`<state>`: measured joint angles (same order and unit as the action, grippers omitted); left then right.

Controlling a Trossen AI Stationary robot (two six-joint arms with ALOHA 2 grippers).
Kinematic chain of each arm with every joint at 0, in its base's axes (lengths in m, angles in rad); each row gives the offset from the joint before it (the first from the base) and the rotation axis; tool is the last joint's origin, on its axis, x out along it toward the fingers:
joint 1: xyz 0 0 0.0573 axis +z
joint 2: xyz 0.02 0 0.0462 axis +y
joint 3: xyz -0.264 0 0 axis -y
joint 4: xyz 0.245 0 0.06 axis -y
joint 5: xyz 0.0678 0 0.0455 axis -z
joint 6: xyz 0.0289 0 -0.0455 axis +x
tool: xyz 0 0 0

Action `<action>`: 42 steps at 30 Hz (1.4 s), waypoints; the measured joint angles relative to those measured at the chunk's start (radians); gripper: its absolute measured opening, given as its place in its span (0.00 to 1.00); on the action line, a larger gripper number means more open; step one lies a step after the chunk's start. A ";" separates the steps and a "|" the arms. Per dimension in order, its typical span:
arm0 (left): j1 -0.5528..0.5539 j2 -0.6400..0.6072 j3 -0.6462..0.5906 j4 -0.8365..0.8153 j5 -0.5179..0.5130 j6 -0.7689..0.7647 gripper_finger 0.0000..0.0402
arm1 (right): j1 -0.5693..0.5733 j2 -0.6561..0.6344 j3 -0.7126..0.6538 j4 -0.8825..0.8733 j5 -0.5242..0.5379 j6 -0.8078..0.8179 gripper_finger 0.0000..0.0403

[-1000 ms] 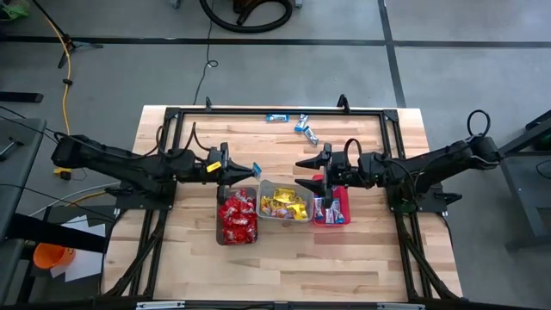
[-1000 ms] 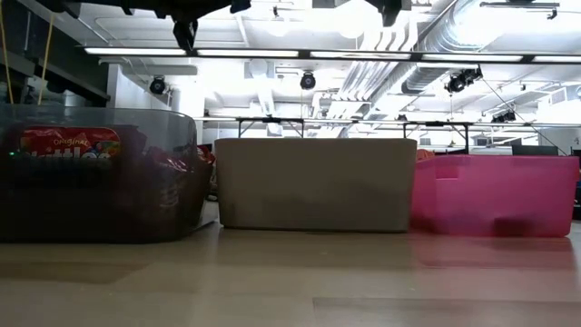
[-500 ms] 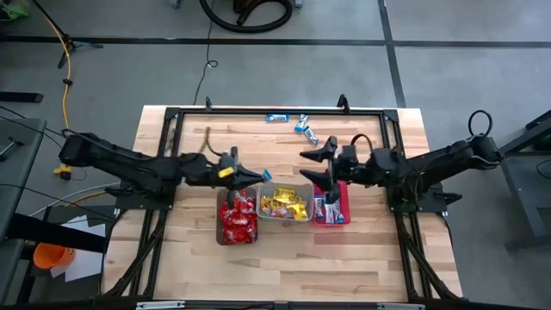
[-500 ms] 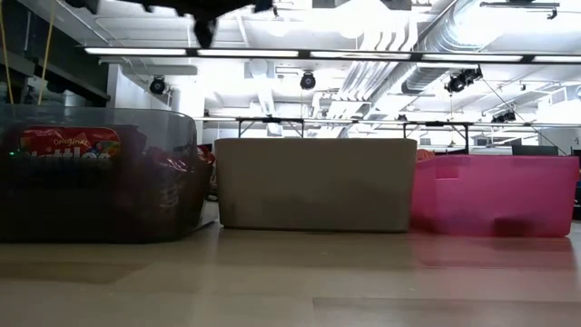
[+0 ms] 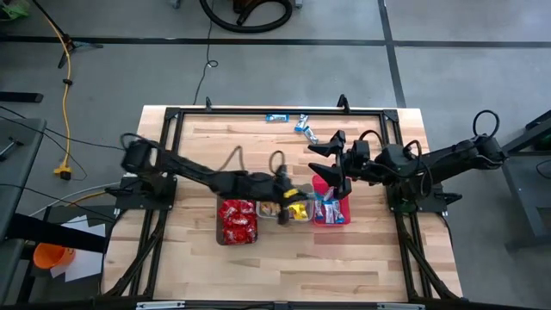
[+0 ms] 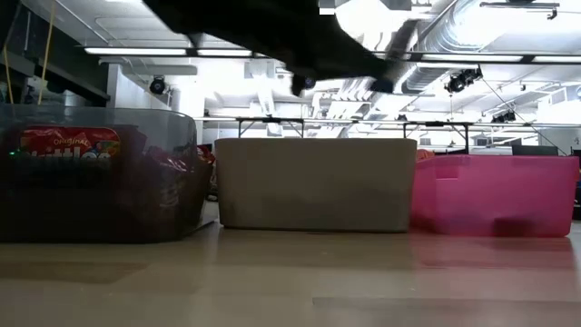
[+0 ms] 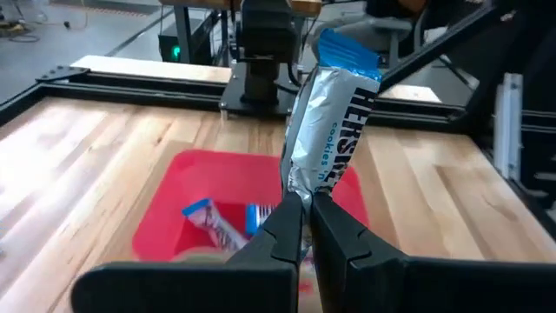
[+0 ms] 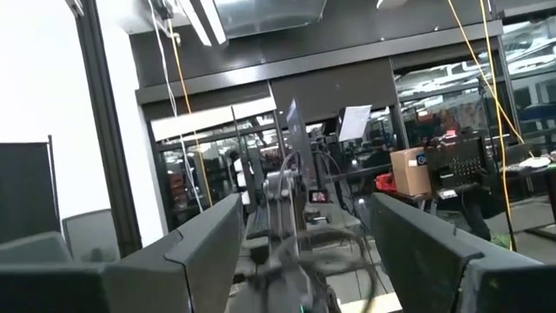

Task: Sort candy
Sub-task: Put the white chocolate into the pink bin

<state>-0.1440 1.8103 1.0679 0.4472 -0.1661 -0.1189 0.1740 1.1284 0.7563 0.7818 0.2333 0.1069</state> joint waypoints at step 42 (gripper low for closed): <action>0.045 -0.808 -0.408 -0.191 -0.091 -0.115 0.40 | 0.001 -0.052 0.000 -0.308 -0.001 0.051 0.62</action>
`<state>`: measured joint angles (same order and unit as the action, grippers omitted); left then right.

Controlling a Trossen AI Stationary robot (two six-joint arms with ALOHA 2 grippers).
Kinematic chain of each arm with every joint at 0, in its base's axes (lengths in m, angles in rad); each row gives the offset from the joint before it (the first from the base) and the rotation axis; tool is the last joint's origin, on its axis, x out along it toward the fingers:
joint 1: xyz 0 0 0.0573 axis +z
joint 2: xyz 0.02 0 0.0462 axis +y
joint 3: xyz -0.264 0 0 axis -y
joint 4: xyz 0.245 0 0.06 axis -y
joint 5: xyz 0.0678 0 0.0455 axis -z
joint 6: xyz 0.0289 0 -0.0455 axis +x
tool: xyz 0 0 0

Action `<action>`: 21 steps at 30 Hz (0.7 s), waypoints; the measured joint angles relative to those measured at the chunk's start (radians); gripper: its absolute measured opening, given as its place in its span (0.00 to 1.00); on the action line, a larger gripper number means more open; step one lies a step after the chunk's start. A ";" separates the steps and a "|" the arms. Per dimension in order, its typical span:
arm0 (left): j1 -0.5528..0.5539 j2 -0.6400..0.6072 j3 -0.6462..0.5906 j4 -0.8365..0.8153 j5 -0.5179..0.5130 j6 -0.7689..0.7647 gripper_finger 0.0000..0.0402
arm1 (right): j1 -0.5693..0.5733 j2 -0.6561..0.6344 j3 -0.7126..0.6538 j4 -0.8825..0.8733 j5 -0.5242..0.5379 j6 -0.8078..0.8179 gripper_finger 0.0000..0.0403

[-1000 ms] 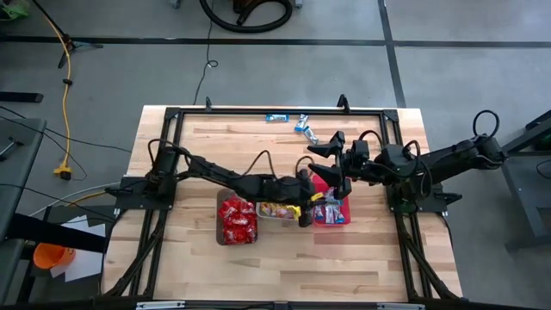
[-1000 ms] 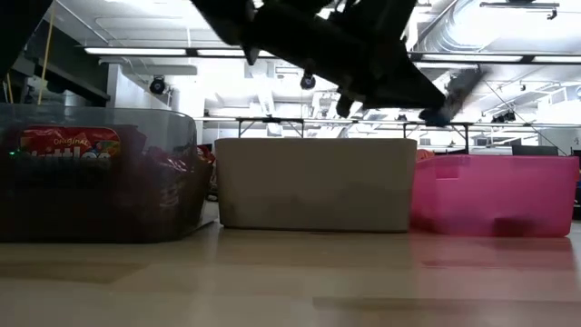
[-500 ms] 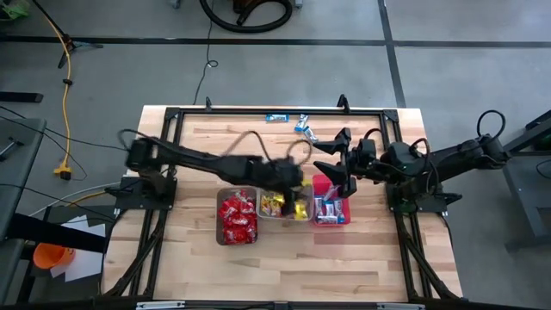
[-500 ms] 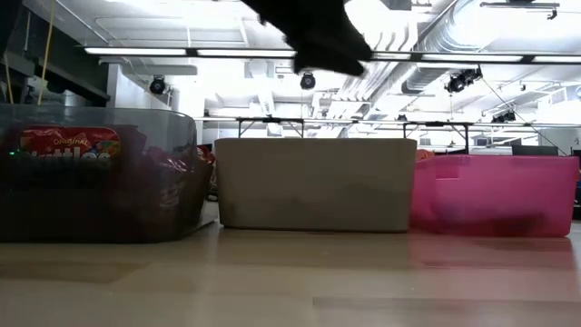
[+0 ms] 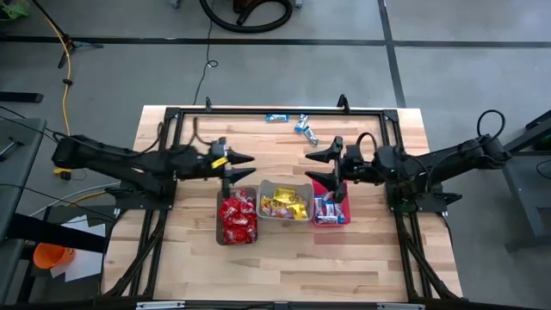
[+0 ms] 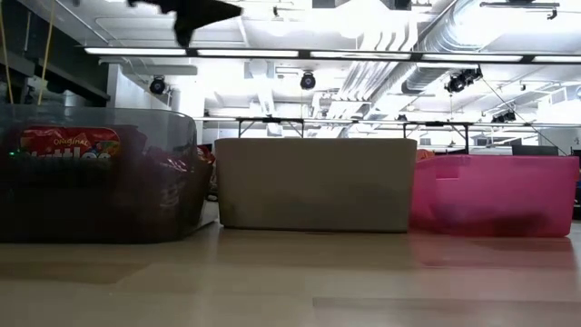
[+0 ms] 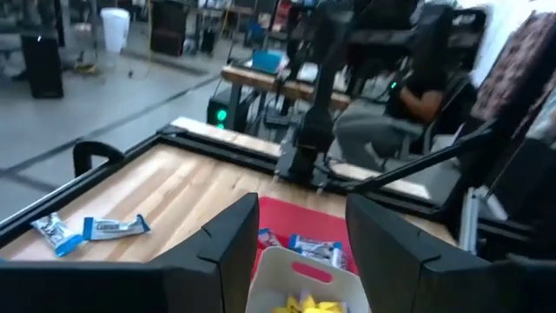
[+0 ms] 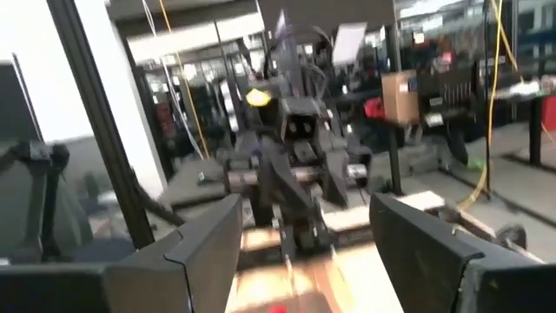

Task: Sort candy
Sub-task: Put the white chocolate into the pink bin

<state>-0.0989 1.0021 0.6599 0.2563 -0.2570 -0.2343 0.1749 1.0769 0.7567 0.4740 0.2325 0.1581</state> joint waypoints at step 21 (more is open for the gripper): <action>-0.035 -0.093 -0.146 0.146 0.000 0.037 0.40 | 0.000 0.140 0.000 -0.136 0.100 0.124 0.62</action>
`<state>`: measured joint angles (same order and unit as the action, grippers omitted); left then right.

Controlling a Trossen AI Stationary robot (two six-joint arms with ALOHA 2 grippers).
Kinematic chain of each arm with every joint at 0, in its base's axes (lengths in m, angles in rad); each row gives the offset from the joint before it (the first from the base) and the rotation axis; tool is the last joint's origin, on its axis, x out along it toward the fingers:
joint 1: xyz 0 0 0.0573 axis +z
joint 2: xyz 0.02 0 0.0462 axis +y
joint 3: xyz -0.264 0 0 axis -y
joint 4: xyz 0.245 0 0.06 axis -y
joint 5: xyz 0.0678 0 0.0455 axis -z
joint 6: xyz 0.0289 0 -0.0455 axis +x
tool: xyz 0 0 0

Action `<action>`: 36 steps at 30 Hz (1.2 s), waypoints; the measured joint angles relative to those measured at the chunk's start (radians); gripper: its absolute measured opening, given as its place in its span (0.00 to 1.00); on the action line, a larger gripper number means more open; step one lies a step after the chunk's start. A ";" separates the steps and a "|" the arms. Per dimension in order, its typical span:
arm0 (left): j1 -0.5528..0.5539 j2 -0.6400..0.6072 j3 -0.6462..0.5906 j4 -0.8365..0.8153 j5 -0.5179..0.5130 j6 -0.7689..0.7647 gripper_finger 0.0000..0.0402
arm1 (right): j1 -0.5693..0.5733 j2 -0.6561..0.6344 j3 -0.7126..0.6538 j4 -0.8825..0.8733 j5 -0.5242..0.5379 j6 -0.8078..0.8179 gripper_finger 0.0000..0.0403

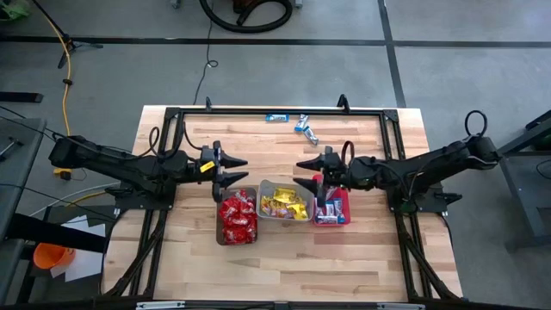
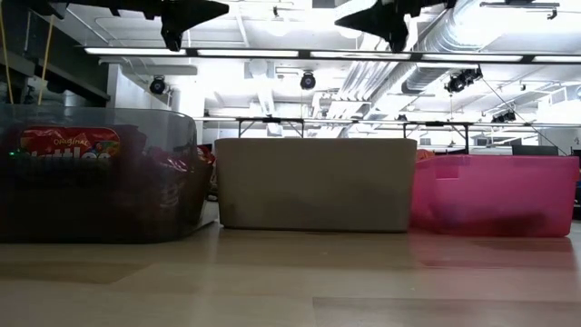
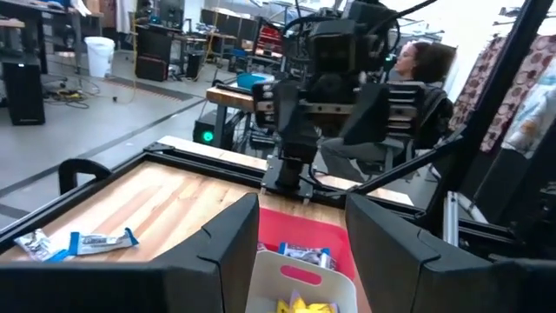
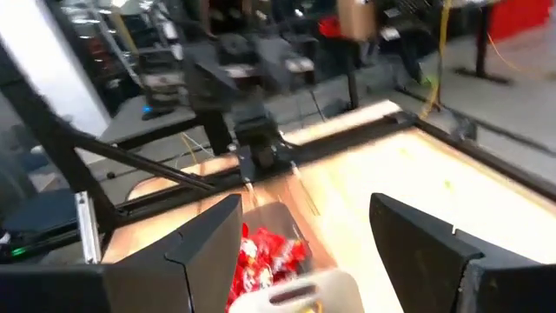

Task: Sort candy
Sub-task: Put the white chocolate into the pink bin

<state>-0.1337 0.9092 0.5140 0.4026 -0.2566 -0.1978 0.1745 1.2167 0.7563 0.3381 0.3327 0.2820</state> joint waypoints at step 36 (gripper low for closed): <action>0.003 0.000 0.000 -0.010 -0.133 -0.036 0.40 | -0.750 0.675 0.360 -0.798 -0.245 -0.023 0.61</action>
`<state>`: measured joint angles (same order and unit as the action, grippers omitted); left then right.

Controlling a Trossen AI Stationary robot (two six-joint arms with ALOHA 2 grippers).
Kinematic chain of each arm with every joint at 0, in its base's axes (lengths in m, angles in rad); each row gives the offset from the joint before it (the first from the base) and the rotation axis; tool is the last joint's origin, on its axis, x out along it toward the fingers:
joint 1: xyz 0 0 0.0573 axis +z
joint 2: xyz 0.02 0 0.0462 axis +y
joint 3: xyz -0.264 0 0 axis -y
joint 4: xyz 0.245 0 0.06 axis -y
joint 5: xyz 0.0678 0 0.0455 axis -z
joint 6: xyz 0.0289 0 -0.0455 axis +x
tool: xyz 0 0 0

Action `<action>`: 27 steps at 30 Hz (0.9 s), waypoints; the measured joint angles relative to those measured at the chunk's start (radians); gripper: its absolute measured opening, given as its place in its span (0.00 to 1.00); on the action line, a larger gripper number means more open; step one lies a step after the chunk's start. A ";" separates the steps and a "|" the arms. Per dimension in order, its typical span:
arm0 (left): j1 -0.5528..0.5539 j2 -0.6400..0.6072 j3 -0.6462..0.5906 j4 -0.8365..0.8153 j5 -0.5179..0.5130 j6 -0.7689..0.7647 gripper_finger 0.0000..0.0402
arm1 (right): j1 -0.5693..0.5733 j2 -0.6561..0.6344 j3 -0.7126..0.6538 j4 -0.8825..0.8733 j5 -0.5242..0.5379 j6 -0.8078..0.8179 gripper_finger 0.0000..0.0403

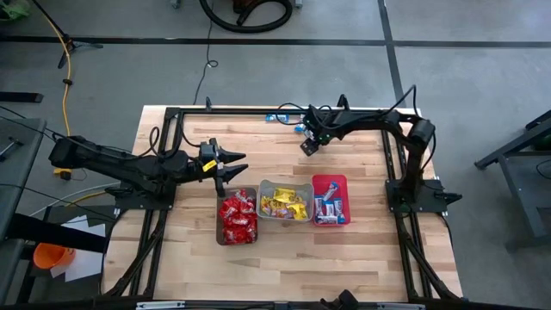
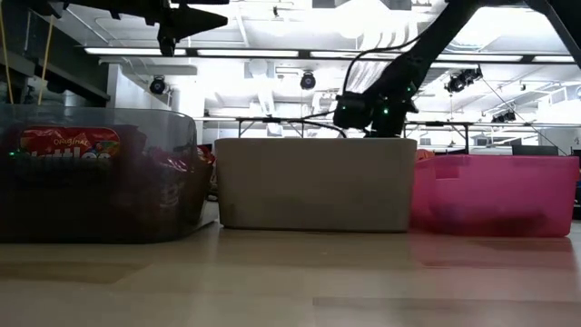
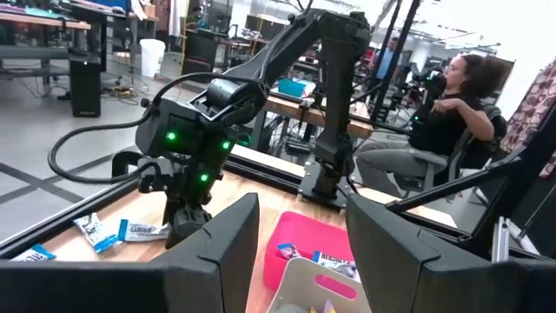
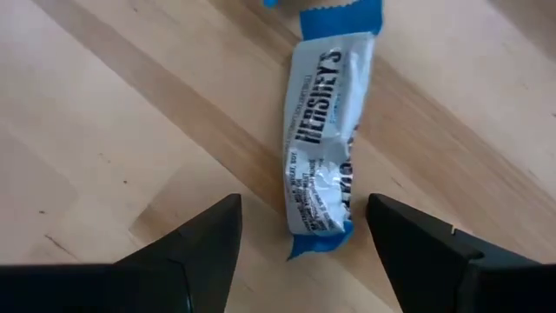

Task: Sort candy
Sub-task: Put the white chocolate into the pink bin

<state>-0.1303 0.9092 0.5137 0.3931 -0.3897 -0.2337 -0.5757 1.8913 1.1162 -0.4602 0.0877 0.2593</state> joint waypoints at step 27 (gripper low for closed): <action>0.000 -0.261 0.000 0.012 -0.042 0.217 0.40 | 0.281 -0.666 -0.004 0.063 -0.087 -0.057 0.02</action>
<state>-0.1303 0.6478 0.5133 0.4052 -0.4313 -0.0167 -0.2944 1.2258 1.1126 -0.3970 0.0010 0.2028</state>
